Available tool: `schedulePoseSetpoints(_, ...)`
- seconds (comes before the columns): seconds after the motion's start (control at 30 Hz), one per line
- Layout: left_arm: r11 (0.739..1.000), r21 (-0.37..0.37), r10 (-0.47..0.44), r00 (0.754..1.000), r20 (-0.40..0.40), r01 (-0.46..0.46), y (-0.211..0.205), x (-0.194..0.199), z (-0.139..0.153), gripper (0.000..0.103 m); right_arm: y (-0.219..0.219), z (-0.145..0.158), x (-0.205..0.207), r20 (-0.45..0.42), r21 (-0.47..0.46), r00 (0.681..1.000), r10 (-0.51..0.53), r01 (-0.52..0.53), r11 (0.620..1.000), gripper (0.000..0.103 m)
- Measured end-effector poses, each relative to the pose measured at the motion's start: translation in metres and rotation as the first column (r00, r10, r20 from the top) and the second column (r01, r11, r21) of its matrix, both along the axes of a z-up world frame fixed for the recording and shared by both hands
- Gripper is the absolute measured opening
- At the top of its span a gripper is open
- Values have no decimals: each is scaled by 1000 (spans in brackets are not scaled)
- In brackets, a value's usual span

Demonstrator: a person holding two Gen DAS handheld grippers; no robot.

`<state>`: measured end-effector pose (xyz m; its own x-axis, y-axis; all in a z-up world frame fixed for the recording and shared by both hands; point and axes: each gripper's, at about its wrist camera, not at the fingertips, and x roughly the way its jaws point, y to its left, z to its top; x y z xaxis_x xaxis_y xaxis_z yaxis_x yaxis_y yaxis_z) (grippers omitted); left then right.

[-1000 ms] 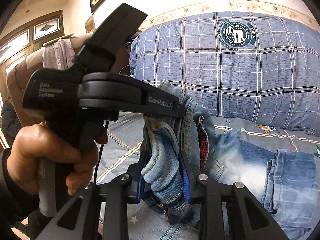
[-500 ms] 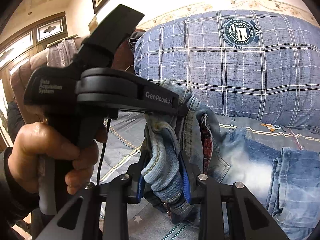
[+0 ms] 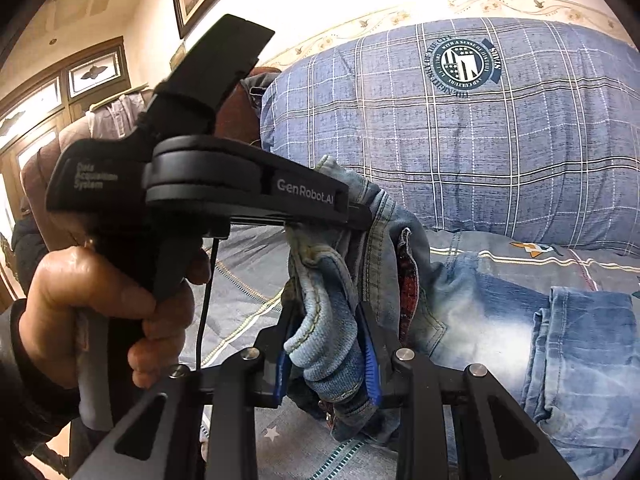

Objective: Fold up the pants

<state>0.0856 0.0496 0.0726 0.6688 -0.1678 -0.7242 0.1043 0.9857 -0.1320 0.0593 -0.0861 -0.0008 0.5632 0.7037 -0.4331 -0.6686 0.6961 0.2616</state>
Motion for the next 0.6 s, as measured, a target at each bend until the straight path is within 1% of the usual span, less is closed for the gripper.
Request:
schedulePoseSetpoints(0.23,999,2,-45,999,9,45,-25,-2,5,10,-23,0,-1,-15,26,1000,-27,28,999,30)
schedulePoseSetpoints(0.47,991,21,-134,991,7,134,-73,2,4,10,-66,-5,-1,-61,85,995,-80,85,993,29)
schedulePoseSetpoints(0.6,983,18,-181,984,-5,181,-103,8,2,10,-92,-7,2,-83,112,990,-115,124,986,28)
